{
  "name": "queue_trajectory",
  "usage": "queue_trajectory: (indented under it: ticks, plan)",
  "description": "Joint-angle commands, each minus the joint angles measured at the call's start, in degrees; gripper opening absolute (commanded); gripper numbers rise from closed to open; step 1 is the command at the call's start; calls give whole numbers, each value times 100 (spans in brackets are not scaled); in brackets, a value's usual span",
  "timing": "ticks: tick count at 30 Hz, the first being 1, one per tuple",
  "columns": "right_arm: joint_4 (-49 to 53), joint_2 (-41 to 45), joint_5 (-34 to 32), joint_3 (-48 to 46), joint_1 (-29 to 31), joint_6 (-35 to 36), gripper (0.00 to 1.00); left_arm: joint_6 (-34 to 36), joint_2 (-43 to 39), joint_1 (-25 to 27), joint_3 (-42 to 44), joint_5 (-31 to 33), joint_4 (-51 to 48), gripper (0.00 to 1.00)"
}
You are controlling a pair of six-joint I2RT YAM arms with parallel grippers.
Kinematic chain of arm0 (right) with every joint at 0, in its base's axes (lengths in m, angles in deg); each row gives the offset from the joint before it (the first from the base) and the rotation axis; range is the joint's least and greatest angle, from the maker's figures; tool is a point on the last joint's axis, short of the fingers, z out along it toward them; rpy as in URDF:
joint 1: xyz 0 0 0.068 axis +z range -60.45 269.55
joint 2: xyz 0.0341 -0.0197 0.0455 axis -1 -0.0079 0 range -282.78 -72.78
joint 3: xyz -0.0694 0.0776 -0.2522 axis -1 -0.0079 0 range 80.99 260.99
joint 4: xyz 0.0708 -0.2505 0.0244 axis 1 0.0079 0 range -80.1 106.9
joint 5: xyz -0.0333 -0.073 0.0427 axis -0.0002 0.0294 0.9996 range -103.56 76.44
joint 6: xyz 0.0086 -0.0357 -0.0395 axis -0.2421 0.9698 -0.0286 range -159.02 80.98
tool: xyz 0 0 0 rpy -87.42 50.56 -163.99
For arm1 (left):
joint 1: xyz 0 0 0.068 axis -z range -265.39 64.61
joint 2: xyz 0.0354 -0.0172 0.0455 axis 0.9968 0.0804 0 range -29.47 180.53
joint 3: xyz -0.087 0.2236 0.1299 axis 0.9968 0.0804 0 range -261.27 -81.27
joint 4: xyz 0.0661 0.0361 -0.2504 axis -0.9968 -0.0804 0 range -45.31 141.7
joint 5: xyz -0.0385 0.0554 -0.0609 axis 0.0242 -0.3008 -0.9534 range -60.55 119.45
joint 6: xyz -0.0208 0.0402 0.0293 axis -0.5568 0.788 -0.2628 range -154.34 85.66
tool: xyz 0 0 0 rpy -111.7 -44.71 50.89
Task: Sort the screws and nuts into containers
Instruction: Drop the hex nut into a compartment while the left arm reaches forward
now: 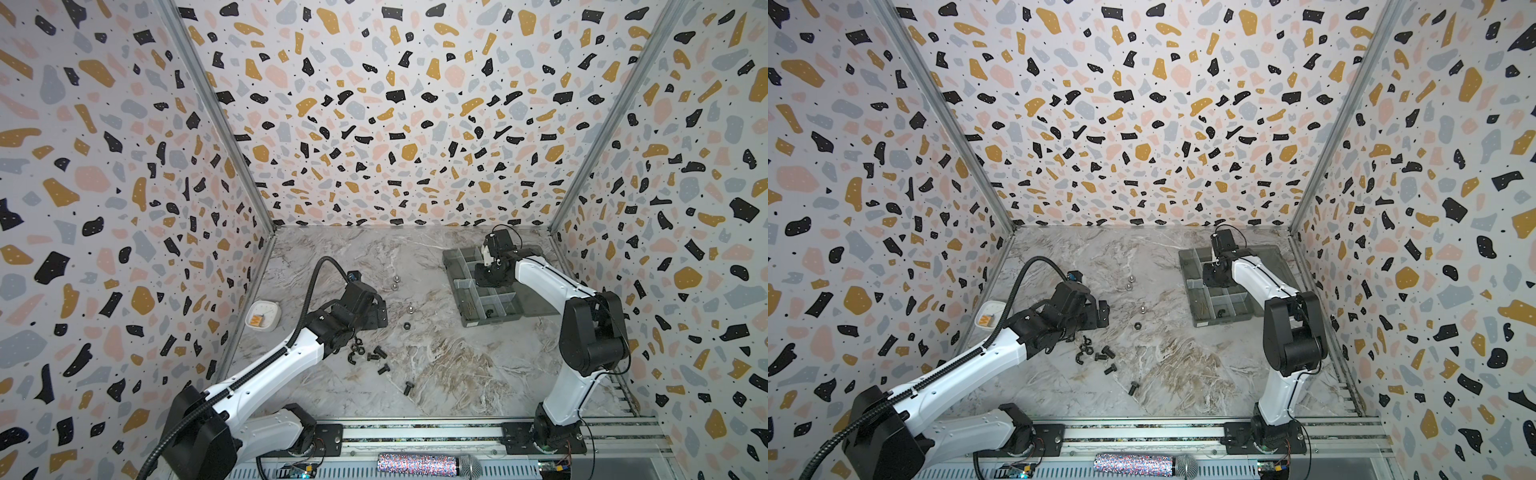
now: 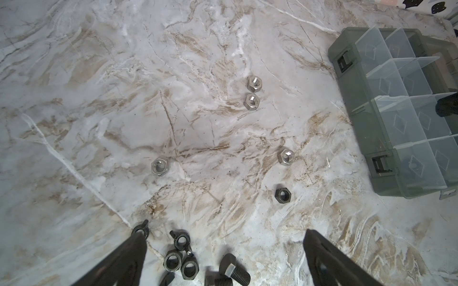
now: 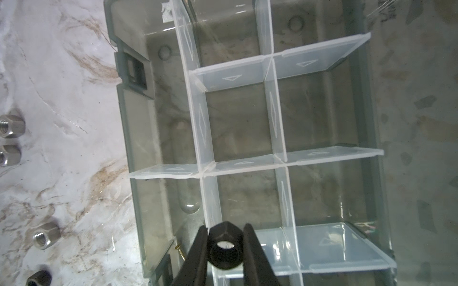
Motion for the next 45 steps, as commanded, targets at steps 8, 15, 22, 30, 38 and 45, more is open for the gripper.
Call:
queue_trajectory:
  ticks: [8, 15, 22, 30, 38, 45]
  plan:
    - [-310, 217, 179, -400, -131, -17, 14, 85, 275, -66, -185, -192, 117, 100]
    - [-371, 103, 229, -436, -147, 27, 14, 49, 359, -66, -198, -214, 123, 100]
    - [-396, -1, 260, -428, -167, 51, 15, 29, 395, -66, -181, -220, 146, 100]
    - [-422, -47, 274, -476, -218, 67, 15, 52, 473, -68, -216, -238, 170, 100]
    - [-439, -117, 295, -491, -228, 83, 17, 49, 480, -74, -185, -240, 184, 100]
    - [-473, 94, 353, -537, -228, 76, 36, 58, 487, -74, -206, -258, 175, 100]
